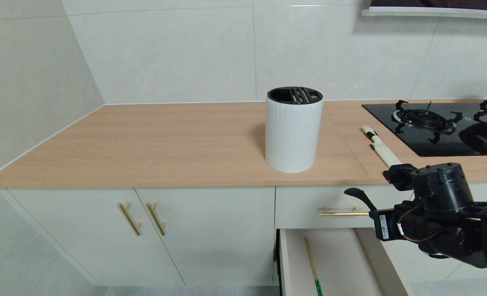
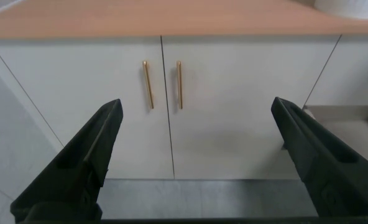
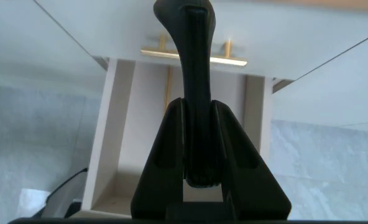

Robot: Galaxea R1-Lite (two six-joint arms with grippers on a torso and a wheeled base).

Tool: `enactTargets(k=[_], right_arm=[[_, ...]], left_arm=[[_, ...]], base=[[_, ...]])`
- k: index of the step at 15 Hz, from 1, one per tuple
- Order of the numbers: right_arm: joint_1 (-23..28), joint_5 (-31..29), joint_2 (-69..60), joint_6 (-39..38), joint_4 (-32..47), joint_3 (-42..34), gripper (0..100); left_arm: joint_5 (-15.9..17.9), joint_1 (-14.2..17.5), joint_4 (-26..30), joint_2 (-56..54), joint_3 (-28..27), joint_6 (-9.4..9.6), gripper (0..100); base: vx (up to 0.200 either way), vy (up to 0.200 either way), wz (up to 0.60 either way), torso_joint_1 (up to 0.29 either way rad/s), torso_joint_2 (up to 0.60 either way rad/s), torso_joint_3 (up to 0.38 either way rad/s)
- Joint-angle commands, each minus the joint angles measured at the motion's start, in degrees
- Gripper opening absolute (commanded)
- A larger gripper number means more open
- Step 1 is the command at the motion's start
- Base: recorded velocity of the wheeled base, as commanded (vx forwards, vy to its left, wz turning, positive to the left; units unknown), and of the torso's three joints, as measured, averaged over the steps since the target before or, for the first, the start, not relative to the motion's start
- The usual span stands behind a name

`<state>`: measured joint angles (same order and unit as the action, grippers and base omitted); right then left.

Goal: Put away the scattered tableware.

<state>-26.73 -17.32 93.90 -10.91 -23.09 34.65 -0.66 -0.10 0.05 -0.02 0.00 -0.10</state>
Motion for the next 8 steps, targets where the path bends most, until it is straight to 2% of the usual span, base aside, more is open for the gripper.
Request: enactTargets(k=[1,8], right_arm=[[-0.07,-0.08,1.63,0.01,-0.03,-0.10,0],[-0.42,-0.08,2.34,0.01,-0.03,-0.37,0]], left_arm=[[-0.04,0.01,-0.05,0.02,0.00,0.01,100],[-0.04,0.01,-0.05,0.02,0.00,0.01,100]], base=[[0.000,0.000,0.00,-0.227,0.51,0.286],[0.000,0.000,0.00,-0.204,0.50,0.288]])
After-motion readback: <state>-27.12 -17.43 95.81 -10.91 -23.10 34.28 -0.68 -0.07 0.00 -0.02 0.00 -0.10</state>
